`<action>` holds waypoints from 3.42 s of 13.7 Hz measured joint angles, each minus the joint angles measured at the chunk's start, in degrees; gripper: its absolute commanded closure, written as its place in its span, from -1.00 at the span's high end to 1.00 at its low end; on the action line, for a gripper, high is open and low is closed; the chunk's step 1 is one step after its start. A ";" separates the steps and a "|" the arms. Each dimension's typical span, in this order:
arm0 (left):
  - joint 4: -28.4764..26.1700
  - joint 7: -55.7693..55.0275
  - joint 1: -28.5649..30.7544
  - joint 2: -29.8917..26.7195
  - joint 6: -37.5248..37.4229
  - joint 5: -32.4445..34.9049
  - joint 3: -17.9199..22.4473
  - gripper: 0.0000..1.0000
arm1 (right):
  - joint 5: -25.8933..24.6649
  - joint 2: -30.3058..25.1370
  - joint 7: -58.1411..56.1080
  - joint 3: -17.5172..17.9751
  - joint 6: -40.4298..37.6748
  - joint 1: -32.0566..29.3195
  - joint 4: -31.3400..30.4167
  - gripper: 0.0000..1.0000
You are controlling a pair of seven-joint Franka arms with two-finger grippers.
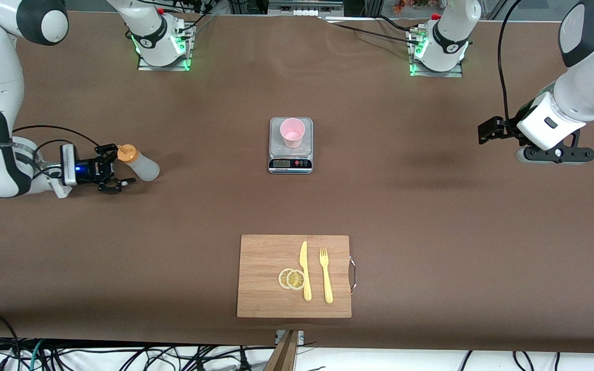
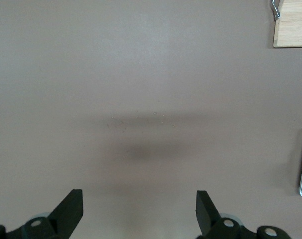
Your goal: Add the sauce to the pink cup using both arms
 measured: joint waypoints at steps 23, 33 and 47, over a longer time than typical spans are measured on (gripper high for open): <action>0.01 0.00 0.00 -0.25 -0.84 0.00 0.00 1.00 | -10.60 -7.81 86.17 -5.94 -2.80 16.27 32.07 1.00; 0.01 0.00 0.00 -0.29 -0.89 0.01 0.00 1.00 | -31.27 -20.34 126.27 -0.92 -0.78 24.92 31.64 1.00; 0.01 0.00 0.02 -0.30 -1.20 0.01 0.29 1.00 | -51.50 -35.69 145.14 8.17 7.26 20.99 11.92 1.00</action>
